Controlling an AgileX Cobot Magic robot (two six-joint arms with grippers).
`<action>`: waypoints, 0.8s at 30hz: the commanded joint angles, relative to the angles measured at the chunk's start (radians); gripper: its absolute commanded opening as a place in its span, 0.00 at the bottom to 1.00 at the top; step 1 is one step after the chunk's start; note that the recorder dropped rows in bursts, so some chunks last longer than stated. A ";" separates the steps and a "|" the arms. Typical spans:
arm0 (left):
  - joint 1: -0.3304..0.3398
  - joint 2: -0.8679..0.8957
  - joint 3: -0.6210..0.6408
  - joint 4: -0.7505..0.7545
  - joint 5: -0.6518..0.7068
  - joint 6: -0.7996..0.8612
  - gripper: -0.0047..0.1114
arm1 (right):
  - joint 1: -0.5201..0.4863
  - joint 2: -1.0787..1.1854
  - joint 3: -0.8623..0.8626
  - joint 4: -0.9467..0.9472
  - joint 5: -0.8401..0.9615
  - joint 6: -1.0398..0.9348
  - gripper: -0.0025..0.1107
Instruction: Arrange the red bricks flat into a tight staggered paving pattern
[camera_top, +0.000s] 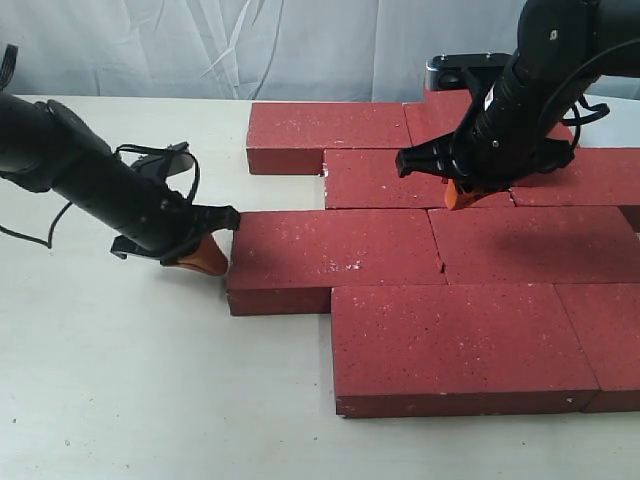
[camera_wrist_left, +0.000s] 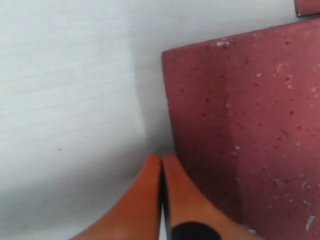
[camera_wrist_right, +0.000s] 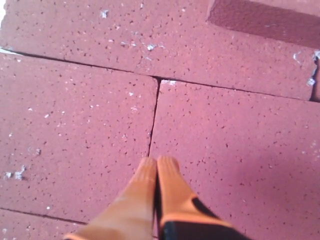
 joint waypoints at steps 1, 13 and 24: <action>-0.043 0.003 -0.009 -0.017 0.011 0.001 0.04 | -0.005 -0.011 0.005 -0.002 -0.007 -0.004 0.01; 0.056 -0.011 -0.009 0.116 -0.016 -0.023 0.04 | -0.005 -0.011 0.005 -0.002 -0.007 -0.004 0.01; 0.106 -0.226 -0.009 0.222 -0.021 -0.113 0.04 | -0.005 -0.011 0.005 -0.002 -0.005 -0.006 0.01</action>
